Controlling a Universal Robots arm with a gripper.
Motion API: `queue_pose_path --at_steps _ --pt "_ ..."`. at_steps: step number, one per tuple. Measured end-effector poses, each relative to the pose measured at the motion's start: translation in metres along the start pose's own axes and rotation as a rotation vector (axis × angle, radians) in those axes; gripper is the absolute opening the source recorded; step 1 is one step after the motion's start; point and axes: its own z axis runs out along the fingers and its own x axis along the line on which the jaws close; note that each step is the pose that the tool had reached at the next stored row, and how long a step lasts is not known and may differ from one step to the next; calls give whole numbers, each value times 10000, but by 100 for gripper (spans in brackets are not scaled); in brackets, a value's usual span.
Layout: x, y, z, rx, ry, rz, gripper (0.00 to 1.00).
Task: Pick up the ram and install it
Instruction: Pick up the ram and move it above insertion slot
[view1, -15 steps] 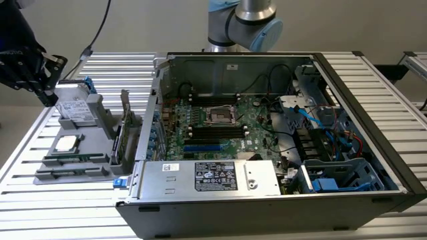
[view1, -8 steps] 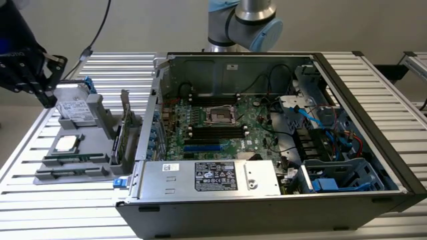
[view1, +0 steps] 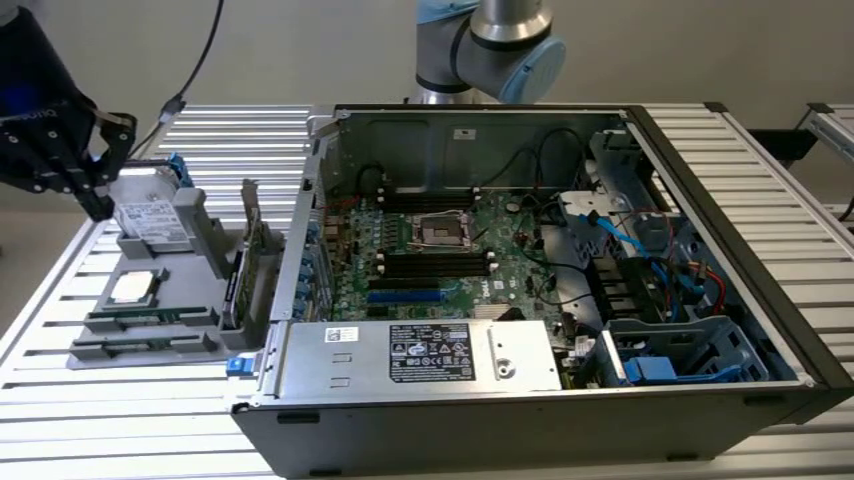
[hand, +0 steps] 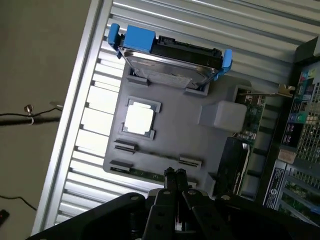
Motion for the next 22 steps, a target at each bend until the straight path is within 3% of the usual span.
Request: queue_pose_path --at_steps 22 --pt "-1 -13 236 -43 190 -3990 10"
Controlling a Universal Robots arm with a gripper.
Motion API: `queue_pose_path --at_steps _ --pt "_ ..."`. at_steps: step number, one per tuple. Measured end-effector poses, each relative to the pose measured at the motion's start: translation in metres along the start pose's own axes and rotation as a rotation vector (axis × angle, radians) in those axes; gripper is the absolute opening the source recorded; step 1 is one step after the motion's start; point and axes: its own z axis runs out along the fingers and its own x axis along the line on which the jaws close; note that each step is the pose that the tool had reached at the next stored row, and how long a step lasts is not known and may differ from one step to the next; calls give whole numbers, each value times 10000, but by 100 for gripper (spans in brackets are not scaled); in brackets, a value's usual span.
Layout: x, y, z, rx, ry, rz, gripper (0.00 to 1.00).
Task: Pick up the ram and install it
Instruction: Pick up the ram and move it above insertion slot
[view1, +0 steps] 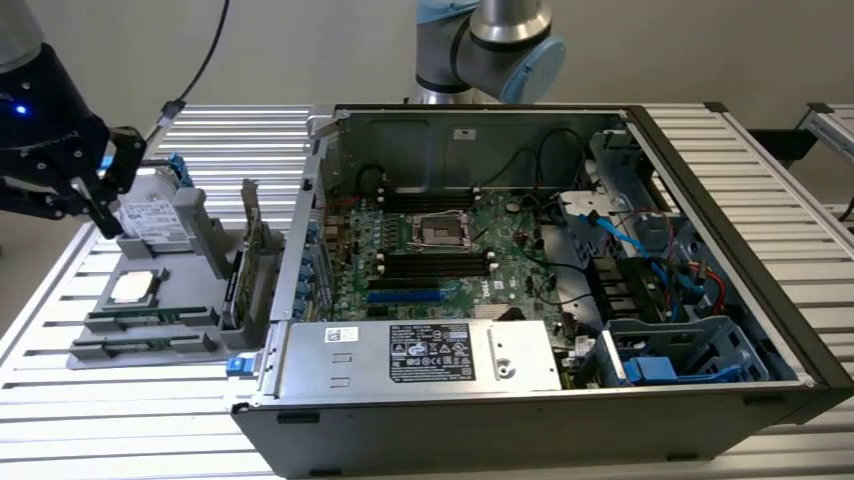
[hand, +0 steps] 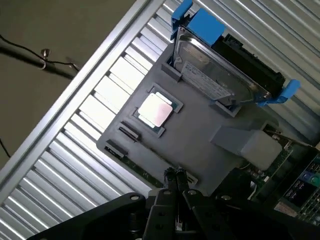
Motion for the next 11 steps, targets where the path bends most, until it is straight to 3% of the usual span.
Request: queue_pose_path --at_steps 11 --pt "0 -7 116 -57 60 -1997 10"
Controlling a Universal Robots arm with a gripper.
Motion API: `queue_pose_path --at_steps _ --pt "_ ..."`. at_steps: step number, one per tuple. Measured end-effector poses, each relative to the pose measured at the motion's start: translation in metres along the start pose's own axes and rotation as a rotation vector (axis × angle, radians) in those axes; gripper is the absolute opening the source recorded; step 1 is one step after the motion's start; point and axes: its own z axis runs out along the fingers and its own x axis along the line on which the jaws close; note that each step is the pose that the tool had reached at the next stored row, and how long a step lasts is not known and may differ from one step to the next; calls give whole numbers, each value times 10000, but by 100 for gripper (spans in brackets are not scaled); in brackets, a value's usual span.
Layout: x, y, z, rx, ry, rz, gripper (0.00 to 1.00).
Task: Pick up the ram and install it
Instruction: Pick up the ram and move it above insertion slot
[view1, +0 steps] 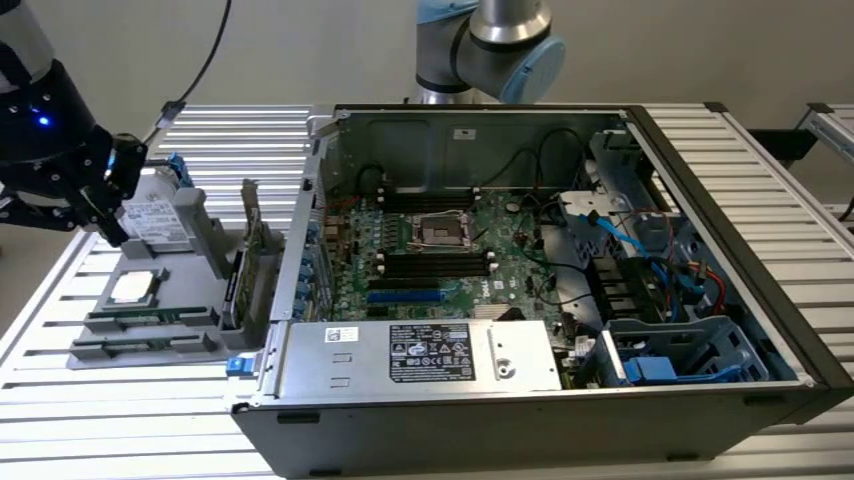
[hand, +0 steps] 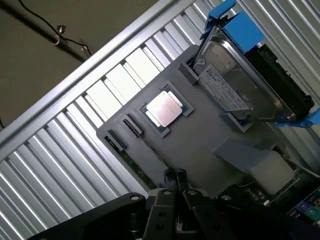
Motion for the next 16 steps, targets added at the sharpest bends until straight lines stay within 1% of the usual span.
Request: queue_pose_path --at_steps 5,16 --pt "0 -2 28 -18 44 -909 10" --pt "1 -3 48 -26 176 -2916 10"
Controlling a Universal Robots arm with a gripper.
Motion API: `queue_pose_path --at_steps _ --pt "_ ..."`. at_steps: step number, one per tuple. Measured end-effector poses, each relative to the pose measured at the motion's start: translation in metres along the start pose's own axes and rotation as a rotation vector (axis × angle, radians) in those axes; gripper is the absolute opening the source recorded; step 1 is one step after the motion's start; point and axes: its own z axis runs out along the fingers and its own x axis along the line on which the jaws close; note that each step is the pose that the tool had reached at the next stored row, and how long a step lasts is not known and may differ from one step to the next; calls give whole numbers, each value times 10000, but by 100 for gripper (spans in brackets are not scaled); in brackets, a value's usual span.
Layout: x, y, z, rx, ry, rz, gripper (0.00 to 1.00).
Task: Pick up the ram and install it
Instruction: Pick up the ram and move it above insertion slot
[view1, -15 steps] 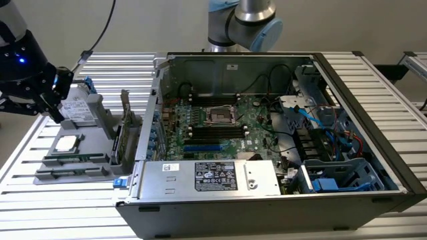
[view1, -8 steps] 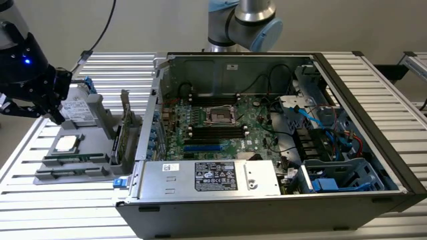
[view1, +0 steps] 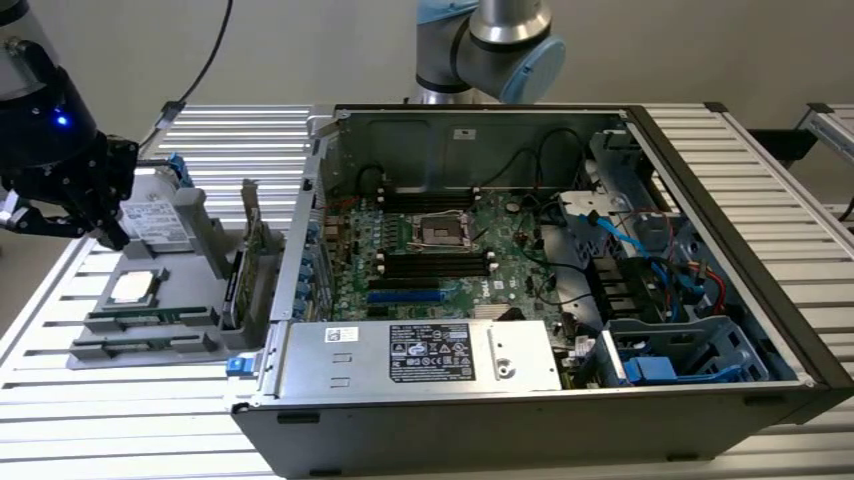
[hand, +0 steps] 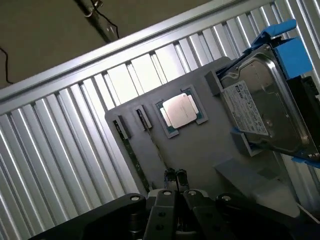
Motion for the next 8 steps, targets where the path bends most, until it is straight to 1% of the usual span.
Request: queue_pose_path --at_steps 8 --pt "1 4 3 -8 98 -1452 10"
